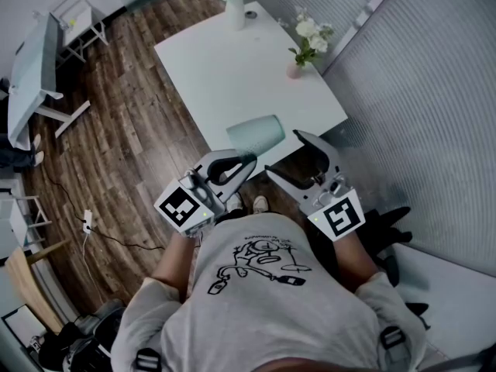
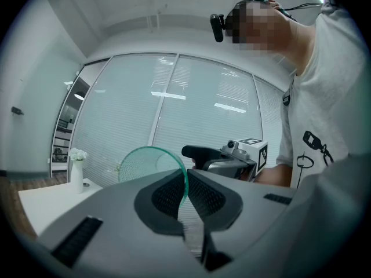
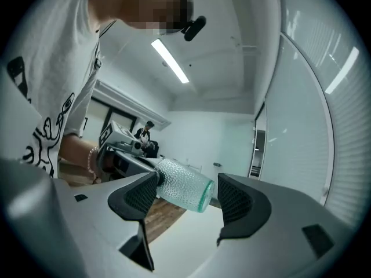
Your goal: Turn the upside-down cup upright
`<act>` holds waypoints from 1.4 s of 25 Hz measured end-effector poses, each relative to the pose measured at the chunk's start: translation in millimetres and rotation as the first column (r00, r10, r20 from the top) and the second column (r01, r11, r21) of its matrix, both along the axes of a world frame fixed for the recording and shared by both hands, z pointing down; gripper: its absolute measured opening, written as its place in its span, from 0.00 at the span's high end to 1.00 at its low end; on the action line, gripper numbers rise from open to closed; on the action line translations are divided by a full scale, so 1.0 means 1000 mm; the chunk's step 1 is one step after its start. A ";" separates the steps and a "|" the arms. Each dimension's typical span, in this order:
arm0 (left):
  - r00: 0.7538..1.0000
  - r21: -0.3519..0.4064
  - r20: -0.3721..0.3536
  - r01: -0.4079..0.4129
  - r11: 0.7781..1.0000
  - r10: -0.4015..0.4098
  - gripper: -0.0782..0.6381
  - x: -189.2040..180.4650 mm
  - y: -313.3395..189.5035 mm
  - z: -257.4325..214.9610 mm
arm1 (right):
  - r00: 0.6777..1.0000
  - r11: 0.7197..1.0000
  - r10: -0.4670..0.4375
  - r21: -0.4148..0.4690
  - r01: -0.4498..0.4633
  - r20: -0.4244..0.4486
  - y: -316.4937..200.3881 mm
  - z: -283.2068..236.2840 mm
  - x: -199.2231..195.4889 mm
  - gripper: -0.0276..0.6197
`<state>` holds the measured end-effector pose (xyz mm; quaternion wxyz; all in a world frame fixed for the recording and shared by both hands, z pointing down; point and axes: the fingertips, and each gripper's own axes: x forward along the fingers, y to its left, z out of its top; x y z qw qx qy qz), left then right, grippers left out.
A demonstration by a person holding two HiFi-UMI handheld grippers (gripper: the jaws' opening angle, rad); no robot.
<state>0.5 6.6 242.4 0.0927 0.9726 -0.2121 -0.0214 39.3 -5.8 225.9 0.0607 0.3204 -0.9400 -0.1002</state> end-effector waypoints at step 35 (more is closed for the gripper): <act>0.998 -0.006 0.036 -0.047 0.999 0.047 0.87 0.017 0.016 0.007 | 0.620 0.866 0.334 0.491 0.095 -0.710 -0.007 0.043 -0.020 0.42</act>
